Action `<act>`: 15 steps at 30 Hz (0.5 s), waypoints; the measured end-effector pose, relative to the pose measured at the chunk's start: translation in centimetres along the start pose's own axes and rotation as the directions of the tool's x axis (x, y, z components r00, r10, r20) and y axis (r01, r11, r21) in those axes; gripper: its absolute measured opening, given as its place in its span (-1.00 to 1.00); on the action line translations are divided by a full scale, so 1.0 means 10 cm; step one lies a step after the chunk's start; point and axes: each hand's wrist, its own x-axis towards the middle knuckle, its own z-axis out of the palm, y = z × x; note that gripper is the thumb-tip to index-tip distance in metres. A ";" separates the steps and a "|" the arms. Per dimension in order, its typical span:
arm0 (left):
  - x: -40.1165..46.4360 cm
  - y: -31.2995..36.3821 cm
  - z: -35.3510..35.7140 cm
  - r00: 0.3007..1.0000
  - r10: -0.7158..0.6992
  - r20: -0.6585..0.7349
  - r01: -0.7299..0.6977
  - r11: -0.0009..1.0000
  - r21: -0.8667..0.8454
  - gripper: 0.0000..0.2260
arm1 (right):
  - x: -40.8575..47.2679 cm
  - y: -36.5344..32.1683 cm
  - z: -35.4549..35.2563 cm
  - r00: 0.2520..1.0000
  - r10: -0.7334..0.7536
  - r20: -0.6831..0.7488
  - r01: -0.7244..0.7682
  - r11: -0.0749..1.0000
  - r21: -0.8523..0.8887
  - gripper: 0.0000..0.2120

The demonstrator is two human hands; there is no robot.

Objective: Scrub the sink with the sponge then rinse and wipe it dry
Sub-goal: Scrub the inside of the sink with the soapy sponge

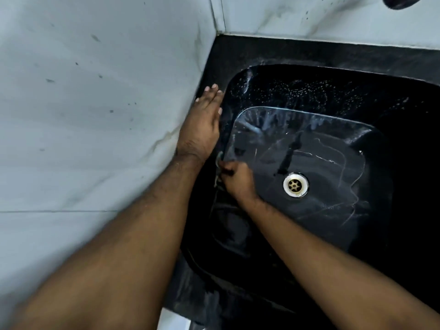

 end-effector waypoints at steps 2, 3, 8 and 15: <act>-0.31 0.05 -0.10 0.997 -0.071 -0.024 0.070 0.997 -0.034 -0.56 | 0.12 -0.02 -0.02 0.996 0.088 -0.002 -0.088 0.996 0.022 -0.85; -0.52 0.04 -0.16 0.996 -0.086 -0.012 0.085 0.996 -0.021 -0.55 | 0.21 -0.10 -0.03 0.994 0.083 -0.070 -0.079 0.995 0.062 -0.82; -1.34 0.03 -0.24 0.990 -0.114 0.080 0.104 0.986 0.127 -0.50 | 0.02 -0.55 0.01 0.905 -0.208 -0.371 0.252 0.965 0.075 -0.69; -1.39 0.01 -0.13 0.992 -0.119 0.045 0.105 0.963 0.249 -0.51 | 0.07 0.09 0.19 0.995 0.050 -0.087 -0.045 0.998 0.054 -0.79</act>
